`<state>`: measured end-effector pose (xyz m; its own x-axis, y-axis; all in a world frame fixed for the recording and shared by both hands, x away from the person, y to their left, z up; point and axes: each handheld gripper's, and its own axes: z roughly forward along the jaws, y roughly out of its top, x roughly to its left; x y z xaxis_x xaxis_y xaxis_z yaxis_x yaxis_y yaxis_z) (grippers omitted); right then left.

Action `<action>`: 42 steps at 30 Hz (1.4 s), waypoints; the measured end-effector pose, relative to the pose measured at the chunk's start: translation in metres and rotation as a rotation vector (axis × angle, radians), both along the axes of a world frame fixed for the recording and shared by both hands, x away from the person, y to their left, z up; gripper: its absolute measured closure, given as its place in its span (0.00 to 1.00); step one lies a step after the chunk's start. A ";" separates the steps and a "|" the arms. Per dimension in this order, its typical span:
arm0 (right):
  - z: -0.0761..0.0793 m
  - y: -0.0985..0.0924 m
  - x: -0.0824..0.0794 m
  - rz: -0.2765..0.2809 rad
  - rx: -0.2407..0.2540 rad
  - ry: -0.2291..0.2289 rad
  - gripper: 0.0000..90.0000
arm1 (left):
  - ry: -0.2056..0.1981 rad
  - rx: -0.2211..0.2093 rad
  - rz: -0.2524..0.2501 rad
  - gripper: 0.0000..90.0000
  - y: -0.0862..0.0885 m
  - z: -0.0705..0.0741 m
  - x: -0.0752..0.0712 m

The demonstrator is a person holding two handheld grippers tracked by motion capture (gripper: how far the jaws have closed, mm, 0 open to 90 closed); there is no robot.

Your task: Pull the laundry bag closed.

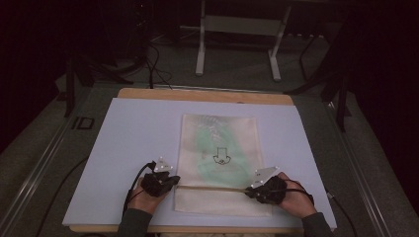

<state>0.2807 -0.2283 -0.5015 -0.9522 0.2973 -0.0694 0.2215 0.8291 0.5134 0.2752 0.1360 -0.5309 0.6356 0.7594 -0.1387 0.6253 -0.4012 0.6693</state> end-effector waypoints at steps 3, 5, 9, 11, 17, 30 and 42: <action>0.000 -0.004 0.000 -0.007 0.000 0.000 0.92 | 0.000 -0.001 0.000 1.00 0.000 0.000 0.000; 0.001 -0.008 0.000 -0.017 0.000 0.001 0.91 | 0.000 -0.001 0.000 1.00 0.000 0.000 0.000; 0.001 -0.015 -0.001 -0.033 0.006 -0.001 0.91 | 0.000 -0.001 -0.001 1.00 0.000 0.000 0.000; 0.001 -0.019 -0.001 -0.035 0.007 -0.003 0.91 | 0.000 -0.001 -0.001 1.00 0.000 0.000 0.000; 0.002 -0.025 -0.001 -0.048 0.016 -0.001 0.91 | 0.000 0.000 -0.001 1.00 0.000 0.000 0.000; 0.000 -0.043 0.000 -0.089 0.007 0.017 0.91 | 0.000 0.000 -0.002 1.00 0.000 0.000 0.000; 0.000 -0.055 0.001 -0.110 0.028 0.030 0.91 | -0.002 0.001 -0.001 1.00 0.000 0.000 0.000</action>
<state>0.2813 -0.2837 -0.5015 -0.9152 0.4018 -0.0317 0.3261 0.7844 0.5275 0.2750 0.1358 -0.5308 0.6365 0.7590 -0.1370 0.6239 -0.4022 0.6700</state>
